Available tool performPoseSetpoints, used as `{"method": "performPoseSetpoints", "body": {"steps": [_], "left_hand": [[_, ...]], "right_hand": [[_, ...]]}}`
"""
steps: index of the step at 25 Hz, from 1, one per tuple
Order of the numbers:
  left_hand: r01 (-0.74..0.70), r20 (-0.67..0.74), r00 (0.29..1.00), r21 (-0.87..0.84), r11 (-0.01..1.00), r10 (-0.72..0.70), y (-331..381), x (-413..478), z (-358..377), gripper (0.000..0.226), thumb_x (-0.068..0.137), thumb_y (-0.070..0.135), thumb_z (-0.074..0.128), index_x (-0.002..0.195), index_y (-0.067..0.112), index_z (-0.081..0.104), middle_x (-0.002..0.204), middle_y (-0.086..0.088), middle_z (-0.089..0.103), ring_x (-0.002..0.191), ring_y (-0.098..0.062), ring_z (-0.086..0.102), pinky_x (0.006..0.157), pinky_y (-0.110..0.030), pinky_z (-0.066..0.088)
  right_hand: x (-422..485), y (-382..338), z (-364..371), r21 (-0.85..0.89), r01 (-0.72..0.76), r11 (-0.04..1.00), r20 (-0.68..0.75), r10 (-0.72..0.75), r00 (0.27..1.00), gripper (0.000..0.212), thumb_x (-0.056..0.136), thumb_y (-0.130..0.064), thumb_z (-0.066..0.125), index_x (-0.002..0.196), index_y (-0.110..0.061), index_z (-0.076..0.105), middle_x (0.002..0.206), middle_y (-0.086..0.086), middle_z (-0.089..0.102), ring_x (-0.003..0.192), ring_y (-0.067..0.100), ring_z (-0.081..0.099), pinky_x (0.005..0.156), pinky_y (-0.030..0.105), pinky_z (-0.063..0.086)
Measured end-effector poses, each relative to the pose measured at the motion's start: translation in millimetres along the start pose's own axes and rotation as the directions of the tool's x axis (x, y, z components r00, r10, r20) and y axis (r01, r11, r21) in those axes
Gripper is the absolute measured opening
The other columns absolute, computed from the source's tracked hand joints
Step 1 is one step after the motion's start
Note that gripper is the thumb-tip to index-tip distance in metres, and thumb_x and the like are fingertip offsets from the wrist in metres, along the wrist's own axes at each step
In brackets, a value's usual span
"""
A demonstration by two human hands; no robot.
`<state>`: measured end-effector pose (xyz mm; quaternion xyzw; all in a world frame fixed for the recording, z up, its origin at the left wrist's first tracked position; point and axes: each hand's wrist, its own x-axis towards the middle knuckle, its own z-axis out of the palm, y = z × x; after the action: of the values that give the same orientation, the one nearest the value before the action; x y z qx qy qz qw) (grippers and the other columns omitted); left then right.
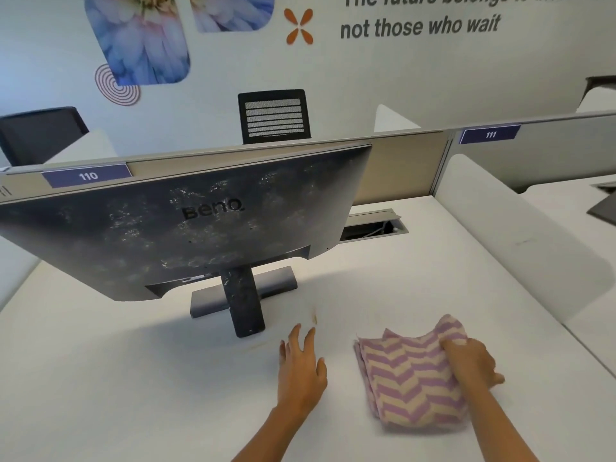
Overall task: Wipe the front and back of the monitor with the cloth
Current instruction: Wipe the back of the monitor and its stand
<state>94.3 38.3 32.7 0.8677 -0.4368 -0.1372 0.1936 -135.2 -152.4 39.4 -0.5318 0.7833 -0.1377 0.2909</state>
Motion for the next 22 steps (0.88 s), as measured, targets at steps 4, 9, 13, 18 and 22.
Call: {"method": "performPoseSetpoints", "body": {"steps": [4, 9, 13, 18, 22], "left_hand": [[-0.008, -0.022, 1.000, -0.081, 0.997, 0.006, 15.5, 7.8, -4.4, 0.059, 0.099, 0.042, 0.046, 0.152, 0.031, 0.021, 0.162, 0.002, 0.011, 0.148, -0.019, 0.017, 0.122, -0.035, 0.016], [-0.056, -0.025, 0.998, -0.292, 0.955, 0.051, 47.6, 25.1, -30.3, 0.069, 0.090, 0.062, 0.044, 0.150, 0.035, 0.023, 0.160, 0.010, 0.021, 0.145, -0.014, 0.024, 0.118, -0.038, 0.027], [-0.162, -0.063, 0.987, -0.459, 0.874, 0.150, 69.7, 34.4, -63.2, 0.075, 0.081, 0.067, 0.055, 0.146, 0.040, 0.030, 0.155, 0.014, 0.031, 0.138, -0.009, 0.034, 0.112, -0.034, 0.033], [-0.280, -0.202, 0.960, -0.640, 0.716, 0.195, 75.4, 39.6, -103.6, 0.033, 0.082, 0.042, 0.074, 0.110, 0.041, 0.058, 0.107, 0.014, 0.065, 0.100, -0.011, 0.065, 0.090, -0.023, 0.054], [-0.310, -0.260, 0.949, -0.693, 0.651, 0.175, 68.0, 36.8, -131.3, 0.005, 0.088, 0.023, 0.071, 0.092, 0.022, 0.071, 0.085, -0.001, 0.071, 0.079, -0.016, 0.067, 0.074, -0.023, 0.057]], "right_hand": [[-13.1, -41.9, -15.9, 0.314, 0.264, 0.912, 0.208, -0.337, 0.918, 0.037, 0.074, -0.052, 0.070, 0.097, -0.023, 0.071, 0.089, 0.001, 0.071, 0.088, 0.027, 0.064, 0.096, 0.049, 0.046], [-36.5, -97.2, -36.1, 0.472, 0.443, 0.762, 0.435, -0.638, 0.635, 0.014, 0.087, -0.031, 0.072, 0.096, -0.021, 0.073, 0.092, -0.001, 0.074, 0.090, 0.021, 0.071, 0.075, 0.030, 0.057], [-61.0, -128.2, -38.2, 0.406, 0.620, 0.671, 0.492, -0.732, 0.471, 0.022, 0.089, -0.041, 0.067, 0.103, -0.025, 0.070, 0.097, -0.006, 0.071, 0.092, 0.017, 0.068, 0.080, 0.026, 0.056], [-88.4, -161.1, -44.5, 0.410, 0.744, 0.528, 0.433, -0.830, 0.351, 0.028, 0.079, -0.050, 0.067, 0.102, -0.034, 0.072, 0.104, -0.006, 0.063, 0.104, 0.020, 0.060, 0.094, 0.042, 0.053], [-102.9, -176.7, -42.2, 0.462, 0.773, 0.434, 0.279, -0.899, 0.338, 0.032, 0.075, -0.049, 0.071, 0.106, -0.040, 0.069, 0.122, -0.010, 0.053, 0.121, 0.016, 0.041, 0.103, 0.040, 0.042]]}}
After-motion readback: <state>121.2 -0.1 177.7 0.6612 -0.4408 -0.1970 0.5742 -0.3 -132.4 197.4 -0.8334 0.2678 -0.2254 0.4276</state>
